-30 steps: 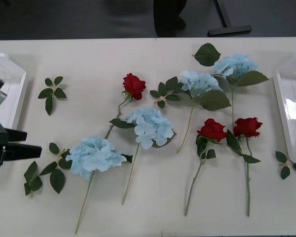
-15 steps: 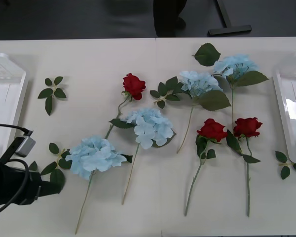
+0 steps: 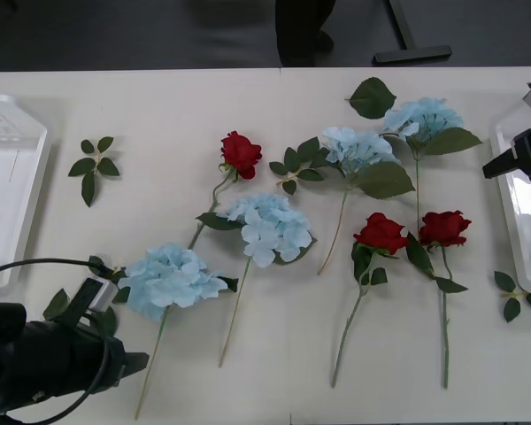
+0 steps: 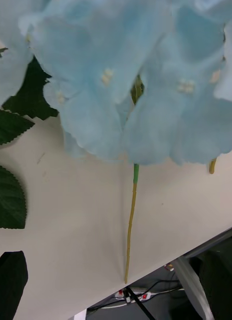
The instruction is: Place the red flowers into the right box and the blue flowers into the left box. If a person shows an open palm, hand one flower to the person first, then continue sorting.
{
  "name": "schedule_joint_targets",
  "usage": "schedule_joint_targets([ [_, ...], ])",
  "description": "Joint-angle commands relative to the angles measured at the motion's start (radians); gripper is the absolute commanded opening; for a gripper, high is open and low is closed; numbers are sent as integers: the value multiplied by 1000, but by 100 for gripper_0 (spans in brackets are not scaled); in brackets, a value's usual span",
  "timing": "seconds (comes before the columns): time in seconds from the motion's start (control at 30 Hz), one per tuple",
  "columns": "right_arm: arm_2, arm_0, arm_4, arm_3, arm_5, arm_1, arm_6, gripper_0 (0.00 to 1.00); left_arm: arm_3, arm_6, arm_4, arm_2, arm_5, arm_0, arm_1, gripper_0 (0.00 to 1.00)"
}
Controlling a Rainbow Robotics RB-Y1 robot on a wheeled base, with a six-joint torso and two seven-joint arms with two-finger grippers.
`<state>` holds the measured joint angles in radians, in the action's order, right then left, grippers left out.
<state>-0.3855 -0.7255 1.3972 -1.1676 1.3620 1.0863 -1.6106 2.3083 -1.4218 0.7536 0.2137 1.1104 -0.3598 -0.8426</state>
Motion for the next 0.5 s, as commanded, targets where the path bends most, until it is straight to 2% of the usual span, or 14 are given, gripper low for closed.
schedule_joint_targets([
  [0.03,-6,100,-104,-196,15,24,241,94,28,9,-92,67,-11,61,27,100],
  [0.2,-6,192,-204,-333,0,23,388,94,-29,29,-138,121,-11,127,68,100],
  [0.37,-6,301,-264,-422,-69,23,388,94,-87,37,-212,173,-26,171,105,100],
  [0.5,-7,376,-348,-511,-129,14,403,94,-136,46,-240,211,-106,176,111,100],
])
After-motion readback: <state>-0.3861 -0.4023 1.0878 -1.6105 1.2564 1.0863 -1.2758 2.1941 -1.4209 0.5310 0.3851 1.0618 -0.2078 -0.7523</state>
